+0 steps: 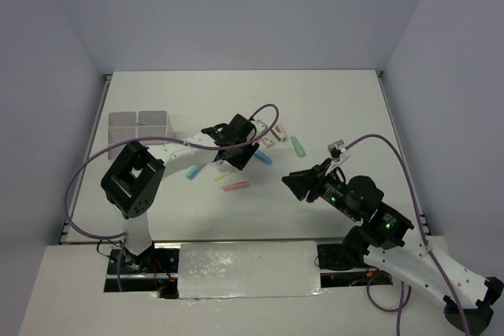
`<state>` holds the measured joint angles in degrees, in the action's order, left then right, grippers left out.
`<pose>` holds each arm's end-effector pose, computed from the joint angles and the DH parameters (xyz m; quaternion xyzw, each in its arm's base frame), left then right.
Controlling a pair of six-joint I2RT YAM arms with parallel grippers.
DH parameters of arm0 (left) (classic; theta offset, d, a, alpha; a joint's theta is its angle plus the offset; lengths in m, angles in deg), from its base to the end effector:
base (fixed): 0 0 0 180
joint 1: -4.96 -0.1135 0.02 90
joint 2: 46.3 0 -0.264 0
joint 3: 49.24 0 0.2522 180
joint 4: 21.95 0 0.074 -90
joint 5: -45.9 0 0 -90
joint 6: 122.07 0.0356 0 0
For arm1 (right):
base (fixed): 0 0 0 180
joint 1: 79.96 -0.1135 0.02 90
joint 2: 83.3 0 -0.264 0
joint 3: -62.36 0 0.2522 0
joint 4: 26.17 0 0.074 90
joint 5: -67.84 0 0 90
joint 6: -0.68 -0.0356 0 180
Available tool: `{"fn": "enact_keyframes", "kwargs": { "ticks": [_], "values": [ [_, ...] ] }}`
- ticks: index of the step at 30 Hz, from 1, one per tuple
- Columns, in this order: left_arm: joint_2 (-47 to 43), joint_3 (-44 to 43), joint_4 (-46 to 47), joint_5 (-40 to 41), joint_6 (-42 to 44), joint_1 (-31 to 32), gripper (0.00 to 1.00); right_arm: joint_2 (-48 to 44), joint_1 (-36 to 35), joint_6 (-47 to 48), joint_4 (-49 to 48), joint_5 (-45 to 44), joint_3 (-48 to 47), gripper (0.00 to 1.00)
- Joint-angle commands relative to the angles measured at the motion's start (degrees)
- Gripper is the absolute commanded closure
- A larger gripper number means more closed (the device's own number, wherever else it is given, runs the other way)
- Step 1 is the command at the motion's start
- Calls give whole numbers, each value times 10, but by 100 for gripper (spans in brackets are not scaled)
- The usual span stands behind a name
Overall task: Sort the stationery into containers
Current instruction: Pick up the pen from the center of the board.
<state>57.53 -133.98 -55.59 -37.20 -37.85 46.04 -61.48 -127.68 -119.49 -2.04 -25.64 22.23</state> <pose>0.2950 -0.2515 0.2004 0.2685 0.9072 -0.0745 0.3153 0.0846 0.0898 0.2798 -0.0930 0.7362 0.4036 0.5352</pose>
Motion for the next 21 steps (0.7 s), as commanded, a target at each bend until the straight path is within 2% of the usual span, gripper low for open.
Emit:
{"fn": "enact_keyframes", "kwargs": {
  "ticks": [1, 16, 21],
  "values": [
    [15, 2, 7, -19, 7, -1, 45, -9, 2, 10, 11, 9, -28, 53],
    [30, 33, 29, -30, -8, 0, 48, 1, 2, 7, -1, 18, -39, 53],
    [33, 32, 34, -37, -12, 0, 53, -7, 2, 8, 7, 16, -44, 53]
  ]
}}
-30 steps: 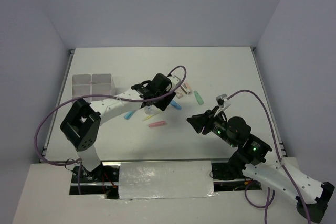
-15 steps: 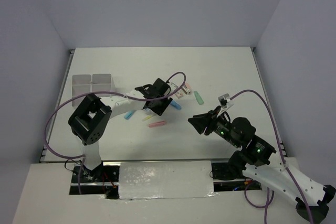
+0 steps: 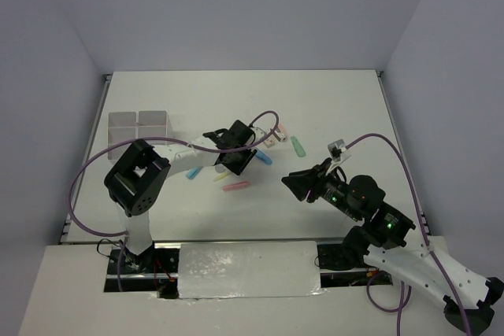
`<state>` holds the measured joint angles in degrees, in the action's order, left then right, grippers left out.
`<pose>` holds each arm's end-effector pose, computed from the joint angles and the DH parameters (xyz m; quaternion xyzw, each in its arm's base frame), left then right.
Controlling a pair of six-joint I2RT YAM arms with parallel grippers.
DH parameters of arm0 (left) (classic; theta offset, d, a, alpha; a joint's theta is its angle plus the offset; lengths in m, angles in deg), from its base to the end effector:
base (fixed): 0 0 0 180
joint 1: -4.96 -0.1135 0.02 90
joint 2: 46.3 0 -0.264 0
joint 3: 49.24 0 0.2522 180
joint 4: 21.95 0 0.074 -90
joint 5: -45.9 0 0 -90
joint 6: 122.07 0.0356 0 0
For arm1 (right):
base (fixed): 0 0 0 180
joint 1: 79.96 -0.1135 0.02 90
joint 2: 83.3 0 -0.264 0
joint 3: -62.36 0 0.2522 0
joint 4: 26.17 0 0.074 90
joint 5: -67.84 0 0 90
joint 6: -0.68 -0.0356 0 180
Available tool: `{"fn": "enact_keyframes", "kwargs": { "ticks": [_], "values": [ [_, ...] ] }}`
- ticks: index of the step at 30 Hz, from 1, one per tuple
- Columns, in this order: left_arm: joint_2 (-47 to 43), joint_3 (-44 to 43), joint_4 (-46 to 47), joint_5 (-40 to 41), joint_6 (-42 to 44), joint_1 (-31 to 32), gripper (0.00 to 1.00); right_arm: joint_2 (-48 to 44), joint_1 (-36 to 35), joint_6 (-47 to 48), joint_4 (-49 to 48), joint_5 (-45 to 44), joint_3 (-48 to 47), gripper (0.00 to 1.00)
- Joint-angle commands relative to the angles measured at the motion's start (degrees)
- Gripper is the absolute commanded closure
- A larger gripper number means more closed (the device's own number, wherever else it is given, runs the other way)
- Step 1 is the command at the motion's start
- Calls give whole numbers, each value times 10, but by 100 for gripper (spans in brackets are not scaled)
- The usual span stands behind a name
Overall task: Sort the stationery into containers
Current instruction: Pick up the pen from the center of the board.
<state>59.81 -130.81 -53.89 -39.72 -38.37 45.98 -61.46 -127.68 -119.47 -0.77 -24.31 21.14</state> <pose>0.2909 -0.2494 0.1711 0.2750 0.9165 -0.0821 0.2786 0.0829 0.0892 0.2839 -0.1011 0.7363 0.4095 0.5291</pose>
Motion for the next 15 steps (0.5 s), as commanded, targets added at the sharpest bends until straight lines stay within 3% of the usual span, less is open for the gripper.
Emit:
{"fn": "enact_keyframes", "kwargs": {
  "ticks": [1, 11, 15],
  "values": [
    [12, 0, 17, -13, -8, -1, 56, -8, 2, 9, -5, 0, -33, 53],
    [24, 20, 35, -21, -20, 7, 62, -16, 2, 15, 10, -6, -45, 53],
    [17, 22, 39, -22, -23, 14, 72, -16, 2, 13, 9, -5, -46, 53]
  ]
}}
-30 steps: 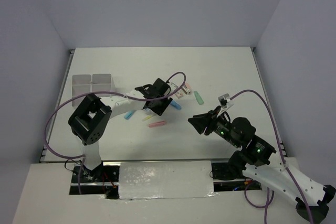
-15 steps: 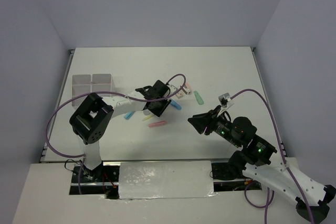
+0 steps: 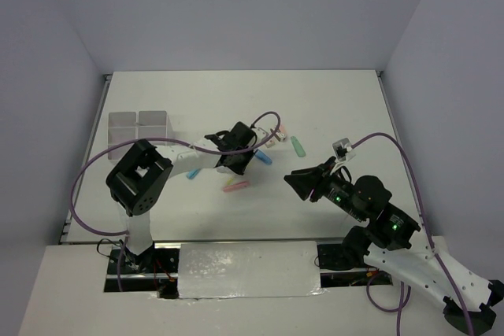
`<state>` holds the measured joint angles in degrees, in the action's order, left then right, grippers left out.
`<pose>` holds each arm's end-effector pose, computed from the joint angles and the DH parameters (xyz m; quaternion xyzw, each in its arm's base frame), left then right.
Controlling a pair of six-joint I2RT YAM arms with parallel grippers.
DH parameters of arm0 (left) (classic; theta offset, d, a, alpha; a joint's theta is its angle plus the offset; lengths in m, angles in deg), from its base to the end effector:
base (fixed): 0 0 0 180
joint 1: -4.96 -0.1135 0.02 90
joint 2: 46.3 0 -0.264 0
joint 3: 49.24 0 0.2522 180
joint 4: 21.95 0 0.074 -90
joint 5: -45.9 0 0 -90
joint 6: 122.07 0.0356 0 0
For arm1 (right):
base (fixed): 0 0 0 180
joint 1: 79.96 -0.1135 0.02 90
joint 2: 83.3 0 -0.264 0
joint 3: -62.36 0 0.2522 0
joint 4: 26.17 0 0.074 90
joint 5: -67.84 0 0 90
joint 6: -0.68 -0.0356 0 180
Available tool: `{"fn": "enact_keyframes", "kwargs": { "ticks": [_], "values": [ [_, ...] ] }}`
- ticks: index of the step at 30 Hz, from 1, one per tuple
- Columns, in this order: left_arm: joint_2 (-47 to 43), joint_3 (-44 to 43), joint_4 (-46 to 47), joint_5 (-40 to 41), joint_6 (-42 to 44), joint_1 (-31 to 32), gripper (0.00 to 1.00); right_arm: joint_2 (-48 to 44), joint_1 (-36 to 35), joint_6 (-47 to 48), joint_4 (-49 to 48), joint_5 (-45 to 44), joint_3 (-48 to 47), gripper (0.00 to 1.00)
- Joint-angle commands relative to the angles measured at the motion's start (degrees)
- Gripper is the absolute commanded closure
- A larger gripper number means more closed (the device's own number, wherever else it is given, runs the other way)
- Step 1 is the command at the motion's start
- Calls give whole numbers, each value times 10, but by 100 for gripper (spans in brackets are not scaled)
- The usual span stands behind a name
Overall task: Sort the stationery into containers
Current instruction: Pick up the pen from the center of the board.
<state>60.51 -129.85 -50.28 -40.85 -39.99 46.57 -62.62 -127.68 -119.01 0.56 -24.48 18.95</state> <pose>0.2901 -0.2550 0.1657 0.2676 0.9137 -0.1030 0.2878 0.0784 0.0841 0.2965 -0.1009 0.7243 0.4148 0.5414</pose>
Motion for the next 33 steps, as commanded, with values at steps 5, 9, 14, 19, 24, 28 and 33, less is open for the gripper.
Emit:
{"fn": "enact_keyframes", "kwargs": {
  "ticks": [5, 9, 14, 19, 24, 28, 33],
  "values": [
    [1, -5, -1, -10, -9, 17, 90, -5, 2, 5, -6, -5, -24, 53],
    [-13, -32, -8, 0, -10, 33, 99, -9, 2, 5, -2, -18, -24, 53],
    [-35, -66, -21, 10, -10, 43, 100, -12, 2, 3, -1, -30, -23, 53],
    [-68, -101, -38, 18, -12, 52, 100, -10, 1, 5, 0, -48, -24, 53],
    [-128, -114, -36, 24, -19, 73, 100, -10, 1, -4, -4, -89, -38, 53],
    [-236, -66, 29, 5, -63, 95, 100, 1, 2, -24, -6, -140, -73, 51],
    [-357, 44, 186, -31, -137, 110, 100, 46, 3, -34, -38, -126, -107, 43]
  ]
}}
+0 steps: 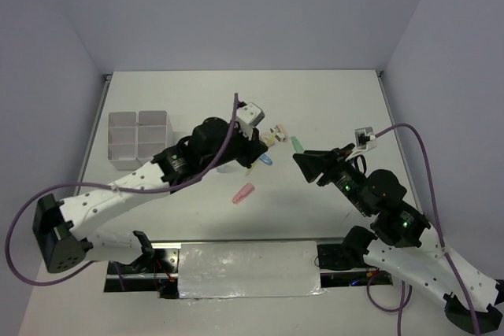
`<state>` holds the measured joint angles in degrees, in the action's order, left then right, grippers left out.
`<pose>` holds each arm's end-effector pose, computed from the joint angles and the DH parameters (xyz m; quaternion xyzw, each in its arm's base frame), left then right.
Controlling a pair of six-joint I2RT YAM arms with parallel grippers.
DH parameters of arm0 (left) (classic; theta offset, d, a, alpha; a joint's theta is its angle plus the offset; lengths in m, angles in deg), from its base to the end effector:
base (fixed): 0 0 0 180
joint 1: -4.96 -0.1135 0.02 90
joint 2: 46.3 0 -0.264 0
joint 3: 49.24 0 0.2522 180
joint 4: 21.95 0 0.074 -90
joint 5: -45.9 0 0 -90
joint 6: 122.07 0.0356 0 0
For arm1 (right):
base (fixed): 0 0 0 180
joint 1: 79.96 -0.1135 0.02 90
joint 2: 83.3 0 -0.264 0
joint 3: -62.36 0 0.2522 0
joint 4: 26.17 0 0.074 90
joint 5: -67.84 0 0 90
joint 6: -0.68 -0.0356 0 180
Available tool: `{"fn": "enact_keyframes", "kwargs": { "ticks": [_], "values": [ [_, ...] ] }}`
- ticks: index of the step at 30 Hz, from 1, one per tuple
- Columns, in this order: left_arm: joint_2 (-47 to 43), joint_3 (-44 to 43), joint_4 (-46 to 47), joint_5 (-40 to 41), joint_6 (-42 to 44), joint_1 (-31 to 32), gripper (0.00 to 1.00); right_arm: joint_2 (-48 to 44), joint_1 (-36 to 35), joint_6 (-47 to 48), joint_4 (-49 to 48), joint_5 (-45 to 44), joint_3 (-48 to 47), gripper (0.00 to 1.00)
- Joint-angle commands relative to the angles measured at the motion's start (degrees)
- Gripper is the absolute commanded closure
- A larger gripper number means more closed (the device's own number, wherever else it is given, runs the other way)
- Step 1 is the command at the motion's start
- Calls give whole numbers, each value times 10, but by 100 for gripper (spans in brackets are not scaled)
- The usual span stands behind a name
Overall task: Sort the stationery into containers
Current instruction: Pick up the pen from the center of the board, then close the pen cap on the pen.
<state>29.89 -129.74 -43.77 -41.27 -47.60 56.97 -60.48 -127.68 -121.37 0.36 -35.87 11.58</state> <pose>0.1940 -0.2456 0.3559 0.2385 0.7703 -0.3120 0.5024 0.0789 0.0742 0.3368 -0.0099 0.6984 0.3918 0.5988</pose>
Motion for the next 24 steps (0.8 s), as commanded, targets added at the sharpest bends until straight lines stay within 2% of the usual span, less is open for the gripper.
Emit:
{"fn": "enact_keyframes", "kwargs": {
  "ticks": [1, 7, 13, 22, 24],
  "values": [
    [-62, 58, 142, -40, -69, 10, 100, 30, 3, -12, -42, -8, -44, 42],
    [-110, 115, 243, -101, -102, 20, 100, 76, 2, 3, -80, 33, -74, 38],
    [-118, 119, 265, -129, -115, 22, 100, 115, 1, 19, -114, 98, -86, 39],
    [-120, 124, 285, -151, -122, 25, 100, 138, 2, 41, -102, 53, -104, 40],
    [-121, 124, 284, -152, -122, 25, 100, 141, 1, 44, -106, 53, -103, 45]
  ]
}}
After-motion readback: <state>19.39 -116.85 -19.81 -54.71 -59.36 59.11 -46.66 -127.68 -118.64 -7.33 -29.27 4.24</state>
